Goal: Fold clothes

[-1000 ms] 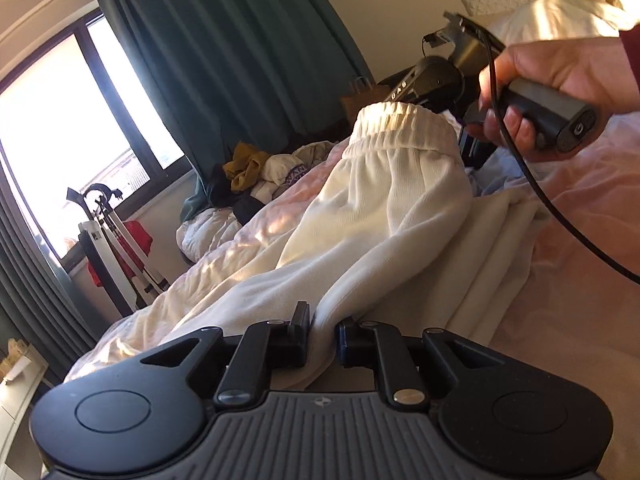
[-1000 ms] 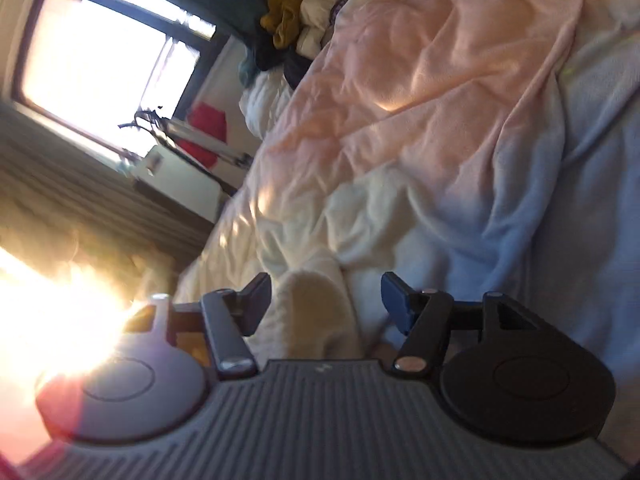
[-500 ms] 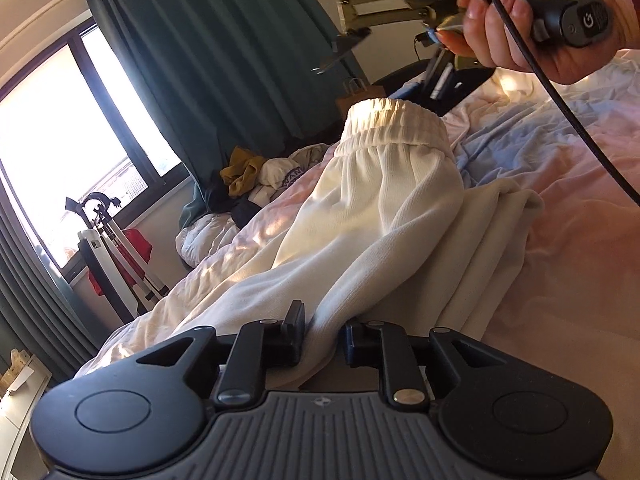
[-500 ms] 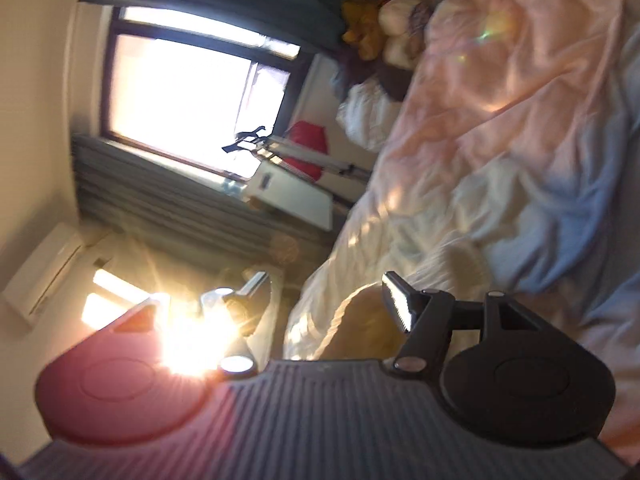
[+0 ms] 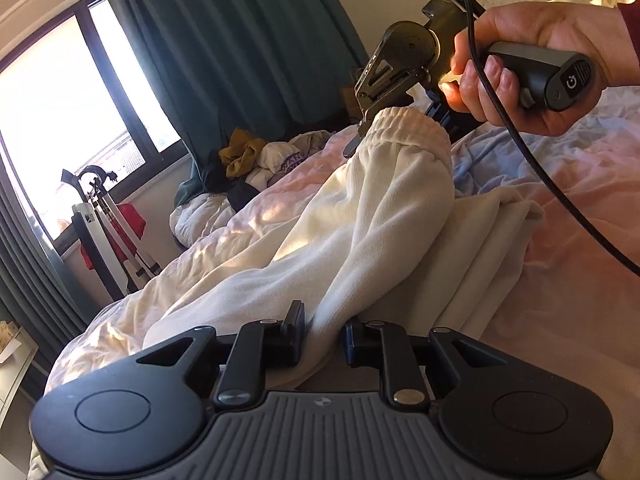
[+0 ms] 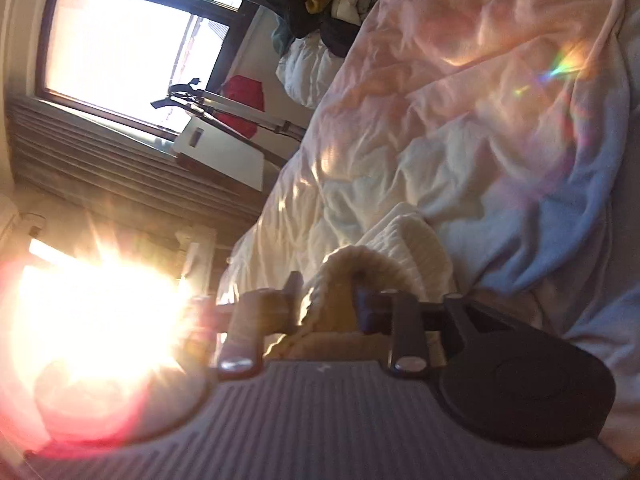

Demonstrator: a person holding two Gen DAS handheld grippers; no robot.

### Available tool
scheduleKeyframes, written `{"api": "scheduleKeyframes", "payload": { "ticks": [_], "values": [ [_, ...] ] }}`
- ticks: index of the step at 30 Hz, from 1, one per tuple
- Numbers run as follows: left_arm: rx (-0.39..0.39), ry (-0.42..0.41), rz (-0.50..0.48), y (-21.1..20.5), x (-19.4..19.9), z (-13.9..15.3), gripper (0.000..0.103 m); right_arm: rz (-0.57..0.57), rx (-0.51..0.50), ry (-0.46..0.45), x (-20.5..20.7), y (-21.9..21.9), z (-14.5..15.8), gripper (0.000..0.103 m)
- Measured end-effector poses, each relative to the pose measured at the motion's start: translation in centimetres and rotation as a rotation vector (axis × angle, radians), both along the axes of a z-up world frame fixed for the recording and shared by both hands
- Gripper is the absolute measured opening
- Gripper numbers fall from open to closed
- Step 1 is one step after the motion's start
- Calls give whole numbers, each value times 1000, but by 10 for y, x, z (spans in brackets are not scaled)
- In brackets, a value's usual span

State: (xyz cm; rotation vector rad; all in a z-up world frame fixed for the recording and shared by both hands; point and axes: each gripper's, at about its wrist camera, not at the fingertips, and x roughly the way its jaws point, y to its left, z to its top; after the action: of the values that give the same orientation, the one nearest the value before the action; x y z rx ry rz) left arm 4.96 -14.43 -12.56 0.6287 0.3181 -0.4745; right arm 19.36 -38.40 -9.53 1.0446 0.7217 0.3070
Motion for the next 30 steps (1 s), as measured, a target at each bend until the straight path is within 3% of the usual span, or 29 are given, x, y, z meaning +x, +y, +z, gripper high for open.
{"api": "scheduleKeyframes", "payload": {
  "ticks": [1,3,10,14,16,19,22,26,30],
  "values": [
    [0,2,0,0,0,1,20,-3,-15,-5,0,1,3,17],
    [-3,7,-2,-1,-2,2,19,-10,-41,-32,-1,3,12,15],
    [-105,-42,-40,4,-11,22,12,-51,-82,-302,-16,6,61,10],
    [-100,0,-84,2,-10,16,12,-82,-180,-228,-14,-6,39,10],
    [-93,38,-99,1,-8,11,12,-88,-208,-146,-10,-13,15,10],
    [-70,45,-115,-1,-8,5,12,-101,-162,-82,-10,-22,-13,10],
    [-85,57,-117,2,-7,6,14,-111,-158,-97,-17,-19,-11,12],
    [-110,83,-104,11,-6,10,19,-142,-241,-140,-41,-2,10,17],
    [-160,123,-93,22,-7,19,30,-210,-291,-165,-74,10,27,17]
  ]
}}
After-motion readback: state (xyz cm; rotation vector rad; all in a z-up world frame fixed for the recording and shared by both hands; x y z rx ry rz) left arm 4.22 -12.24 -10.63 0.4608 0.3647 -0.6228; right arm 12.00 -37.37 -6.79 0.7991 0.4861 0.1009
